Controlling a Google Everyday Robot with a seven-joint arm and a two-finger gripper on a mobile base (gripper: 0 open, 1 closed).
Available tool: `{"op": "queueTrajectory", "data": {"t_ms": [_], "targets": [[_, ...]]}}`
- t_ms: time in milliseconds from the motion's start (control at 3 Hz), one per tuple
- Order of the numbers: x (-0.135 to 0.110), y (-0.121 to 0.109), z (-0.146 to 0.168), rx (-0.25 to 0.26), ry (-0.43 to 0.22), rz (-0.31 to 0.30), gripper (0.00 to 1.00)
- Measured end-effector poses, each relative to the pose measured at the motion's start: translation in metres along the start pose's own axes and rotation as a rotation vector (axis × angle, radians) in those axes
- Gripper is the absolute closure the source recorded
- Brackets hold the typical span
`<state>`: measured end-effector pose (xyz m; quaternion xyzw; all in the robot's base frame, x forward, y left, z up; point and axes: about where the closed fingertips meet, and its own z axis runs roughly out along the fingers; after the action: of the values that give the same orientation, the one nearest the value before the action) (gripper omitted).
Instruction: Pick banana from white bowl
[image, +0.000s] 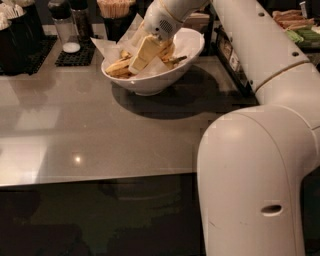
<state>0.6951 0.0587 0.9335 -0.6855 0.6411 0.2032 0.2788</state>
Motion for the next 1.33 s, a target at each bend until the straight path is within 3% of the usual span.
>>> {"op": "queueTrajectory", "data": {"t_ms": [333,667,1333], "targets": [[0.0175,0.0097,0.0048,-0.016,-0.005,0.034,0.3],[0.0261,0.0168,0.0034,-0.019,-0.005,0.057,0.48],[0.0197,0.0129,-0.0026,-0.018,-0.005,0.057,0.95]]}}
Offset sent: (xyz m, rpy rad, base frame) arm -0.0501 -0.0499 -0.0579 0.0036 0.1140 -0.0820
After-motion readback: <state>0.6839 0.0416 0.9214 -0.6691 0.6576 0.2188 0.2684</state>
